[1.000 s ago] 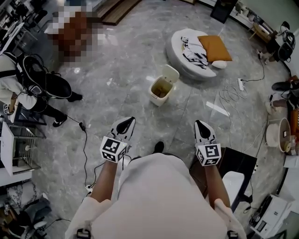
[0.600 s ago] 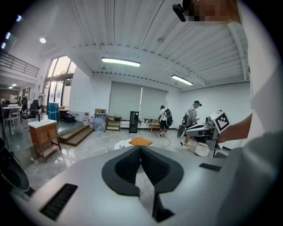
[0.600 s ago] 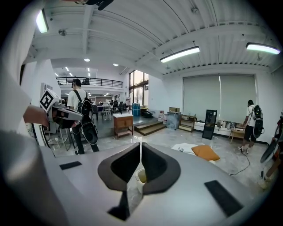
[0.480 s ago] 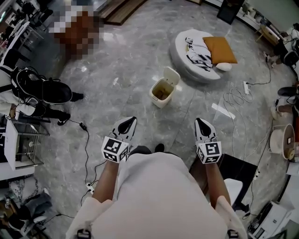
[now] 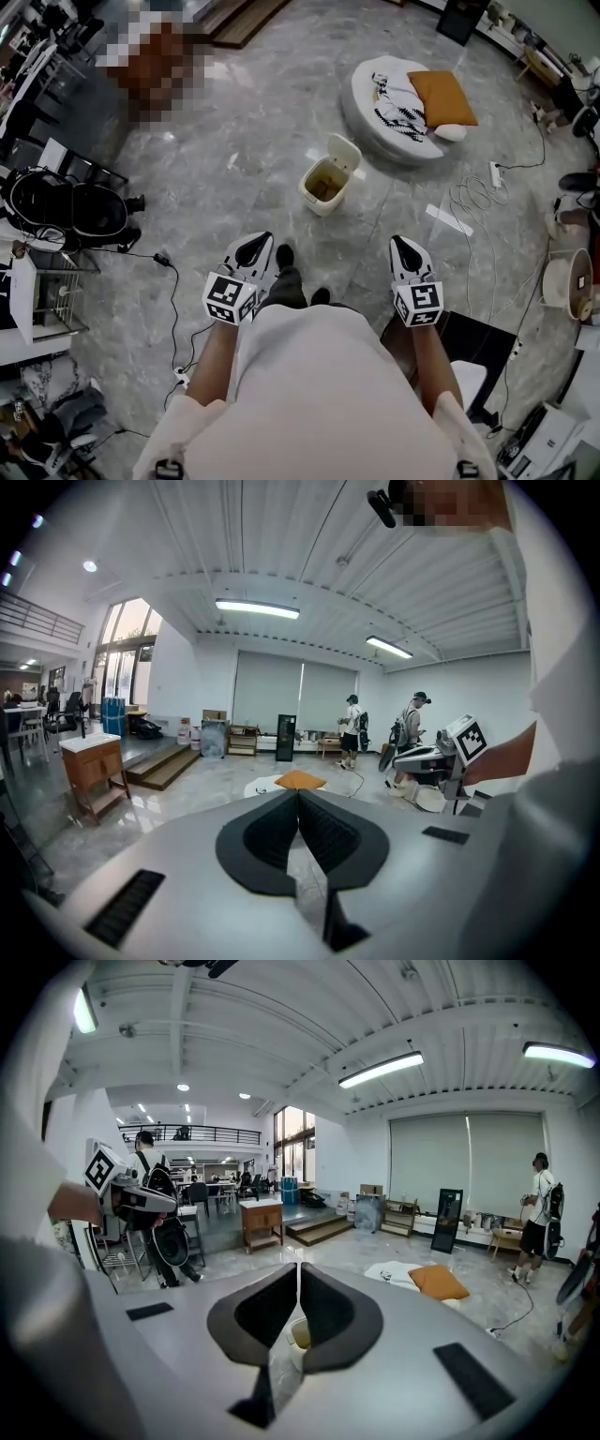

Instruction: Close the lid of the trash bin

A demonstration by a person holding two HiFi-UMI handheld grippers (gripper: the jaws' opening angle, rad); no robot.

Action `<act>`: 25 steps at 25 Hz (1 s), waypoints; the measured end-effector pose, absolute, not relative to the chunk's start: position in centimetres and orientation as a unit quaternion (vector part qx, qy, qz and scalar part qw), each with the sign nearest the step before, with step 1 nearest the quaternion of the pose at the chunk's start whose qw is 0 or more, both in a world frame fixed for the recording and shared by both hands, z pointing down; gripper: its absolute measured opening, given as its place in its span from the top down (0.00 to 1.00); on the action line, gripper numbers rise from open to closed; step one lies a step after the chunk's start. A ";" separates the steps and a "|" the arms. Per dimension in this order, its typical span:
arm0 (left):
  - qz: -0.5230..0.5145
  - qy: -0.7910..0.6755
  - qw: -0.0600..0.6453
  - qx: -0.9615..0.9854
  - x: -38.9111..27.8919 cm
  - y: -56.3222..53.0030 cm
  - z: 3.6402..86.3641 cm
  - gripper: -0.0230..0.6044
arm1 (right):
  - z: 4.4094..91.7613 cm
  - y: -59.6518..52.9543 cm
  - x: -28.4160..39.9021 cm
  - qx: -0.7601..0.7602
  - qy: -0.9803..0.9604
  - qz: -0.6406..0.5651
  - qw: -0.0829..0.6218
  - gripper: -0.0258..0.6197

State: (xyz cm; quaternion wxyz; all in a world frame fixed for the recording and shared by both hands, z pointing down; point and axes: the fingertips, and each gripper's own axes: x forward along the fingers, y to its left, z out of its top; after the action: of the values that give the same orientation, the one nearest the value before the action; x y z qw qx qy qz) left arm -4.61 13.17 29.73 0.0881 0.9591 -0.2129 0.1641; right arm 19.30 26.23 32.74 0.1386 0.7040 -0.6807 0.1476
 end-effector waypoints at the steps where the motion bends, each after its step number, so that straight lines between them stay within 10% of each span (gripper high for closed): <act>1: 0.163 -0.212 0.089 0.960 -4.4 12.9 29.8 0.94 | 32.8 26.1 19.4 0.705 -0.679 0.148 0.140 0.91; 25: 0.172 -0.142 0.103 0.969 -2.4 -3.8 32.1 0.93 | 33.3 12.0 19.1 0.720 -0.645 0.170 0.193 0.91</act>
State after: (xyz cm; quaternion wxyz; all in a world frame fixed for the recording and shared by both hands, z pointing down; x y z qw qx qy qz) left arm -2.42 -3.77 32.15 0.1035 0.9693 -0.1420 0.1722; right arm 19.06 12.05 33.34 0.1931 0.7196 -0.6449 0.1704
